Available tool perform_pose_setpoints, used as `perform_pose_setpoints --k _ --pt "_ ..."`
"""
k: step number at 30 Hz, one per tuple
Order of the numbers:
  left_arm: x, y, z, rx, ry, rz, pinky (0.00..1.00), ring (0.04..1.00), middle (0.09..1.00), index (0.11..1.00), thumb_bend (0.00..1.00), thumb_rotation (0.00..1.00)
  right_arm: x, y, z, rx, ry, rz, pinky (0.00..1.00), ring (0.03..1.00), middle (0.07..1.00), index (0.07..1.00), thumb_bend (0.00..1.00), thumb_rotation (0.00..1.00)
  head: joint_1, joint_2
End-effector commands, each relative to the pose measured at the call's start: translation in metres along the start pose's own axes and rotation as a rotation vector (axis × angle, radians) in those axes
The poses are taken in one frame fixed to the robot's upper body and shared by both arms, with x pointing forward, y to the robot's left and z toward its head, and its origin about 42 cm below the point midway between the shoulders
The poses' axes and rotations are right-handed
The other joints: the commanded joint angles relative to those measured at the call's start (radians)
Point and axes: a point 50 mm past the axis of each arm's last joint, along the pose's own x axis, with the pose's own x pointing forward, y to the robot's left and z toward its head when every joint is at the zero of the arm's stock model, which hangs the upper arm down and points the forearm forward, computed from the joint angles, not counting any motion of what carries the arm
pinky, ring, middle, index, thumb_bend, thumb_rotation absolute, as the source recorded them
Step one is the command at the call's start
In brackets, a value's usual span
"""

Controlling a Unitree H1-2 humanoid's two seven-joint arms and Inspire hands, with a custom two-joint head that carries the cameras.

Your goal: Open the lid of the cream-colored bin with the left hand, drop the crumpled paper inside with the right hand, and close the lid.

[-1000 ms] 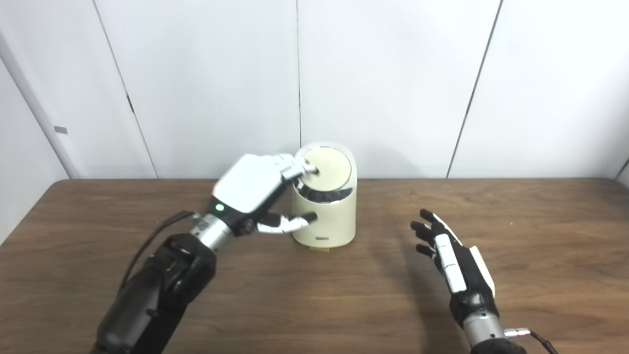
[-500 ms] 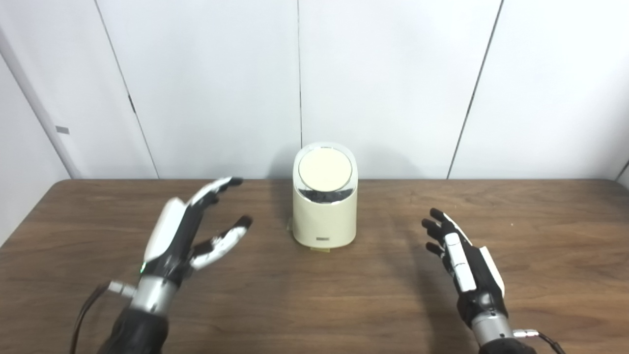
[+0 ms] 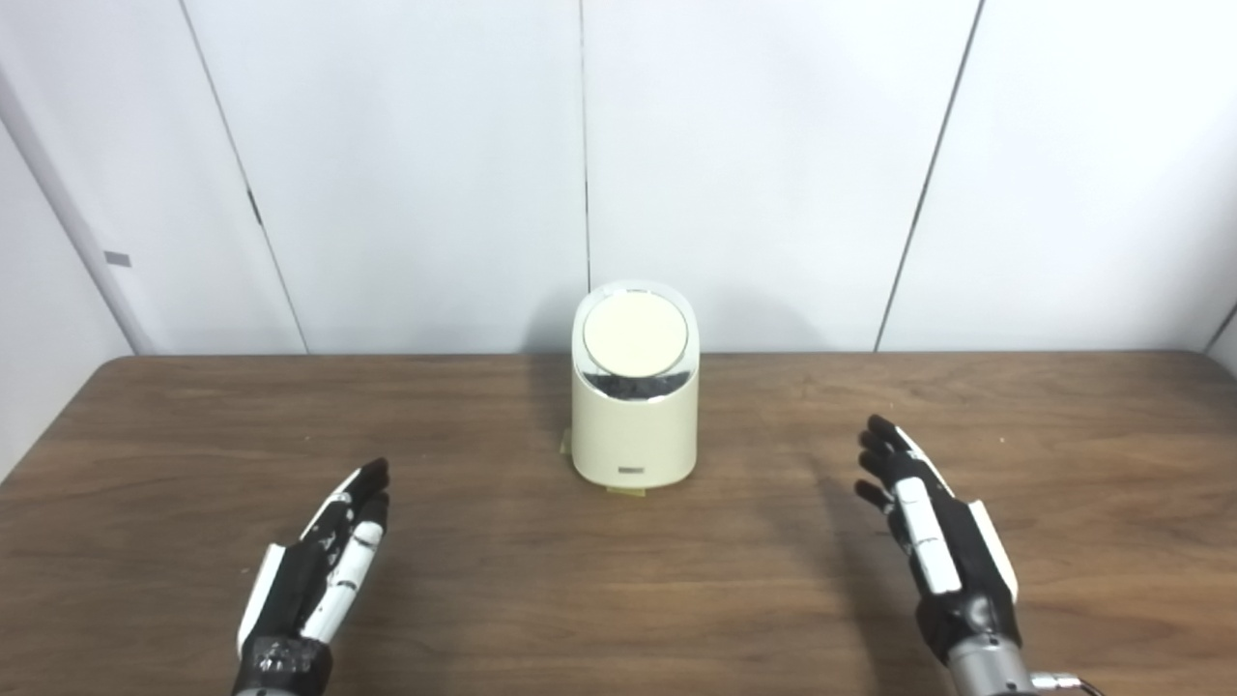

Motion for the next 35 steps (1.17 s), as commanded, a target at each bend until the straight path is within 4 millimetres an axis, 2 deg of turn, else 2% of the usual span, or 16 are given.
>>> perform_pose_setpoints --k 1,4,8,12,14,19,30,35 --pt "-0.003 -0.006 0.002 -0.021 -0.045 0.010 0.92 0.940 0.952 0.961 0.39 0.76 0.002 -0.007 0.010 -0.008 -0.093 -0.016 0.92 0.953 0.950 0.933 0.58 0.90 -0.004 0.004" --pt "-0.007 -0.009 -0.006 -0.022 -0.029 0.014 0.92 0.933 0.952 0.971 0.39 0.78 -0.003 -0.012 0.003 -0.009 -0.087 -0.014 0.95 0.972 0.972 0.973 0.57 0.90 -0.010 0.007" --pt "-0.011 -0.014 -0.015 -0.019 -0.023 0.014 0.92 0.938 0.951 0.975 0.43 0.77 -0.010 -0.016 0.001 -0.038 -0.070 -0.004 0.97 0.997 0.999 0.997 0.56 0.94 -0.011 0.012" --pt "-0.017 -0.018 -0.023 -0.023 -0.022 0.025 0.93 0.942 0.946 0.967 0.46 0.77 -0.017 -0.021 -0.001 -0.035 -0.058 0.001 0.98 1.000 1.000 1.000 0.57 0.95 -0.012 0.020" --pt "-0.019 -0.021 -0.029 -0.036 -0.028 0.034 0.93 0.940 0.943 0.962 0.44 0.79 -0.019 -0.023 -0.002 -0.037 -0.055 0.001 0.99 1.000 1.000 1.000 0.57 0.95 -0.009 0.023" --pt "-0.026 -0.023 -0.039 -0.052 -0.036 0.050 0.94 0.931 0.930 0.948 0.47 0.80 -0.023 -0.029 -0.004 -0.055 -0.053 0.000 0.97 0.996 0.999 0.989 0.58 0.95 0.023 0.040" --pt "-0.039 -0.014 -0.023 -0.085 -0.052 0.089 0.96 0.932 0.937 0.944 0.45 0.83 -0.025 -0.032 0.007 -0.015 -0.067 0.036 0.97 0.978 0.980 0.975 0.58 0.92 0.113 0.080" --pt "-0.042 -0.010 -0.017 -0.106 -0.053 0.098 0.95 0.938 0.941 0.945 0.45 0.83 -0.024 -0.030 0.012 -0.025 -0.064 0.040 0.96 0.972 0.975 0.968 0.57 0.92 0.120 0.094"
